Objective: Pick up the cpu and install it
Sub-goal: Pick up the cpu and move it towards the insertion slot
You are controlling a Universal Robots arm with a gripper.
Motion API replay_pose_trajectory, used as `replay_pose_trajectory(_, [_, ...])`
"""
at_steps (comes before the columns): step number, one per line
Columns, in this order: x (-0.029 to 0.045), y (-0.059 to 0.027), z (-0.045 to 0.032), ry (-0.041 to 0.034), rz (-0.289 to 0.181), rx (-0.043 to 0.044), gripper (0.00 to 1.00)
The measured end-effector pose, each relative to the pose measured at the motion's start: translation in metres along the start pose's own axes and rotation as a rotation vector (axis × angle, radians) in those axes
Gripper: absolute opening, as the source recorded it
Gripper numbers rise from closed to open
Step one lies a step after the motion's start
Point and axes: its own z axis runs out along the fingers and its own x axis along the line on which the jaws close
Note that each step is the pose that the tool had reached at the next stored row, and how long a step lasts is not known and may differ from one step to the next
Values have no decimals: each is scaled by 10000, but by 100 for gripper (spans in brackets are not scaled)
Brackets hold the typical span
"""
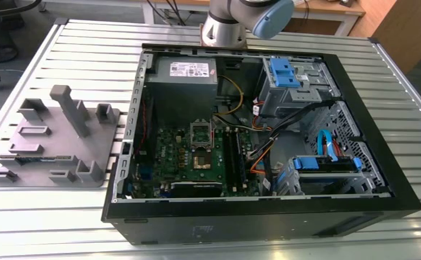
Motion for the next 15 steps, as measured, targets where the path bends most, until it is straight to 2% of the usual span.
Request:
replay_pose_trajectory(2, [0, 2, -27, -3, 0, 0, 47])
replay_pose_trajectory(15, [-7, 2, -30, -3, 0, 0, 47])
